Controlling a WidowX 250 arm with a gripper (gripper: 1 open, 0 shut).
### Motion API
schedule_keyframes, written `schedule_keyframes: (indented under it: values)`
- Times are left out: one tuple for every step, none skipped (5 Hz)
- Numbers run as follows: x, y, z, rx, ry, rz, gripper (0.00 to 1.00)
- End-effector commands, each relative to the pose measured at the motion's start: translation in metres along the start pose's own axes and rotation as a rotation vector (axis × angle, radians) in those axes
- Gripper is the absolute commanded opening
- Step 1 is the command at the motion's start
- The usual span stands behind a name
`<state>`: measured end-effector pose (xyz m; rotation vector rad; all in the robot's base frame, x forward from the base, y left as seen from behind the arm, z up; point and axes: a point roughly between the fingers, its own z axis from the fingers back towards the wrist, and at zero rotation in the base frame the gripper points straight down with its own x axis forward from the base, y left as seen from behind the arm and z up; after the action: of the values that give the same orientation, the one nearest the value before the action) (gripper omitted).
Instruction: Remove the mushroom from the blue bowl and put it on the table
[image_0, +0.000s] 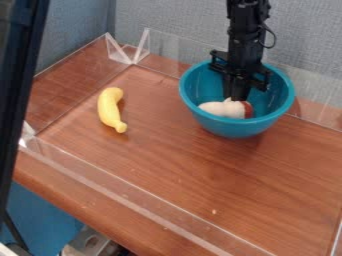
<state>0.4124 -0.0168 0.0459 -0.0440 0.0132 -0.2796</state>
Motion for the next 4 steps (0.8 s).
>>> schedule_keyframes:
  values:
    - [0.0,0.002,-0.006,0.001,-0.004,-0.024,0.0]
    - [0.001,-0.001,-0.011,-0.004,0.0,-0.033,0.0]
    - [0.001,-0.005,-0.015,-0.008,0.004,-0.041,0.0]
    - [0.001,-0.008,-0.019,-0.012,0.009,-0.05,0.0]
